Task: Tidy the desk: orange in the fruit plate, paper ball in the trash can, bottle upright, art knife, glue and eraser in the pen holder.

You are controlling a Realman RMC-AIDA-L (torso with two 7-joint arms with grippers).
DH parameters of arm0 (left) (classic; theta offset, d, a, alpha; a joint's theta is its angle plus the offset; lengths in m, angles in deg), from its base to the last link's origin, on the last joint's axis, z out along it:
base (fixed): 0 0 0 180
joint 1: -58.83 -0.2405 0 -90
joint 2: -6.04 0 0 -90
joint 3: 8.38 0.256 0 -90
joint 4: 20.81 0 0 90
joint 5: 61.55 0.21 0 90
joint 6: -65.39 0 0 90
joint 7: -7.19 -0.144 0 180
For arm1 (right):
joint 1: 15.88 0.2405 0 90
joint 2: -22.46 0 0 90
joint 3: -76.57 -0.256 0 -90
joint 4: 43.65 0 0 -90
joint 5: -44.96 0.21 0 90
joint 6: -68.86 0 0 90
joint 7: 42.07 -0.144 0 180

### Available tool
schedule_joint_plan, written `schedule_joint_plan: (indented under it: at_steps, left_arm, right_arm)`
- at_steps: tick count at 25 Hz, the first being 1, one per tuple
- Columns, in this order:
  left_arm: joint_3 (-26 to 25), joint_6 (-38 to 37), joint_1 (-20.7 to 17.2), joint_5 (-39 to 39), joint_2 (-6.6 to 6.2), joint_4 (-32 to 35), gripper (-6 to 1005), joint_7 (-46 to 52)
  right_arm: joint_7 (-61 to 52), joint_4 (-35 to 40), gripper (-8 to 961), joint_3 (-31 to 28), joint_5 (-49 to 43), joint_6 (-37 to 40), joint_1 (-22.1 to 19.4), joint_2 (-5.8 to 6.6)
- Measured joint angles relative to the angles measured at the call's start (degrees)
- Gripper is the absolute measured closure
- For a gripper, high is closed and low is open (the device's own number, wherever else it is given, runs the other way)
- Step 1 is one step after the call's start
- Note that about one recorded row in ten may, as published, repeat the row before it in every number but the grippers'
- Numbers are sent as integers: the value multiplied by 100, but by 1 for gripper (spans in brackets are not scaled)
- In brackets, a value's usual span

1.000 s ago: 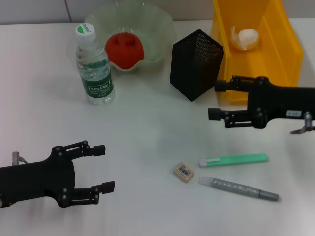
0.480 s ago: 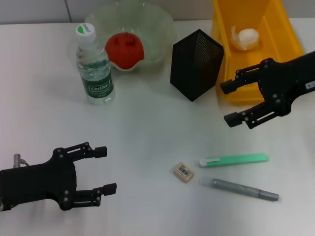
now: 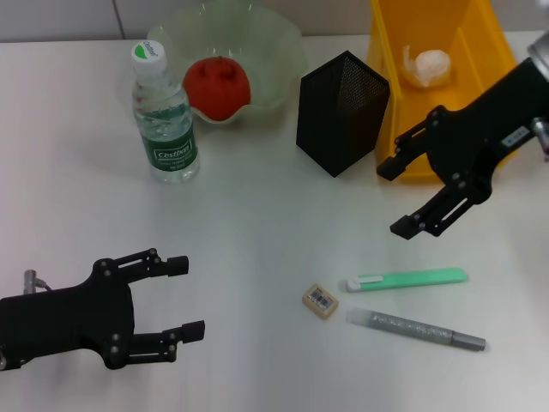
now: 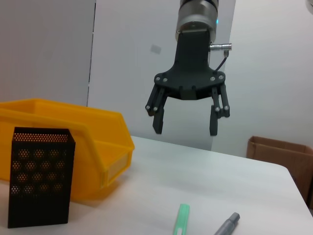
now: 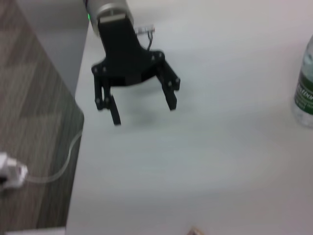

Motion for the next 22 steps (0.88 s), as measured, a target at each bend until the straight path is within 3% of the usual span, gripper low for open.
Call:
schedule_joint_plan:
  at_steps: [7,10,11,22]
  left_arm:
    - [-8,-5,-9,-7,16,17,168,6]
    - [-9,-4,-8,-10,16,28,168,10]
    - [-11,-4,-6,-10,15,30,168,11]
    - [-18,0,-1,-11,14,37,168,13]
  right_arm:
    - [-202,112,124,742,-585,-164,323,-204]
    - [-232,149,124,966,-960,-262,405,-366]
    - [-246,194,124,1136,-1200,-341,439,-476]
    - [-506,164,124,2040,-1211,-578,504,-547]
